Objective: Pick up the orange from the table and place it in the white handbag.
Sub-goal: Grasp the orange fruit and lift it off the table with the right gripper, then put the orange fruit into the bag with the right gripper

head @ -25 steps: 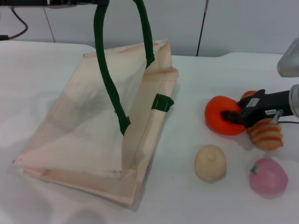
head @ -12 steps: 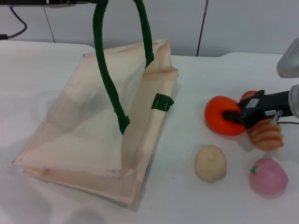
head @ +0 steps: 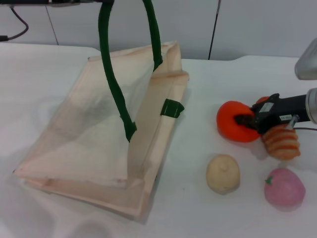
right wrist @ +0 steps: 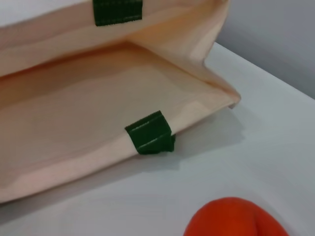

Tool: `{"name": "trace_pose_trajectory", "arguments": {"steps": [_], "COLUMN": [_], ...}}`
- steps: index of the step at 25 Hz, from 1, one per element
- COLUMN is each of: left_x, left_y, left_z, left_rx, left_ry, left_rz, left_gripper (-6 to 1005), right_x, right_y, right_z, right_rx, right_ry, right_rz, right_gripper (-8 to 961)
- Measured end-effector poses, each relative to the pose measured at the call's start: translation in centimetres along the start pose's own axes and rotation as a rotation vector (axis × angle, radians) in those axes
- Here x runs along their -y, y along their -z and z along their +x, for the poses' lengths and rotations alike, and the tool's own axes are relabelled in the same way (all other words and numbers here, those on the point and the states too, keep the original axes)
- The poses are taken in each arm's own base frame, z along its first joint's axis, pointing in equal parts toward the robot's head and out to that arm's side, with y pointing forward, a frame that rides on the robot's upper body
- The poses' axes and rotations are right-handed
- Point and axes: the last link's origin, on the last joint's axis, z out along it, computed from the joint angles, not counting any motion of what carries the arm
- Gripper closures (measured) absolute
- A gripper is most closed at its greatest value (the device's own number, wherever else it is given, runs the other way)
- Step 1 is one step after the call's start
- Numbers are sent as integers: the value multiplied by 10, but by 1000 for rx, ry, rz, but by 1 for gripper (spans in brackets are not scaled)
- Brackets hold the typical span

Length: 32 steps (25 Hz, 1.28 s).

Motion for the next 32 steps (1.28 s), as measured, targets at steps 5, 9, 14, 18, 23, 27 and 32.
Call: {"name": "trace_pose_trajectory", "arguments": {"steps": [5, 9, 14, 18, 23, 27, 32], "left_x": [0, 0, 0, 0, 0, 0, -1], "left_y": [2, 3, 3, 3, 3, 3, 3], "left_z": [2, 2, 3, 4, 4, 8, 10], "left_rx": [-13, -15, -17, -18, -19, -20, -32], "left_ry": [1, 5, 7, 5, 3, -2, -3], "left_rz": [-1, 2, 3, 1, 2, -1, -7], "left_gripper": [896, 896, 896, 896, 897, 897, 897], "right_x": [0, -2, -4, -8, -18, -25, -38], "right_y": [5, 7, 15, 22, 26, 24, 17], "right_z": [-4, -8, -15, -22, -30, -37, -52], "right_rx": [26, 54, 88, 142, 187, 187, 215], "right_ry": [0, -1, 17, 28, 63, 92, 135], "right_rz": [-5, -25, -47, -80, -148, -187, -249], "right_gripper": [832, 835, 839, 850, 864, 863, 865]}}
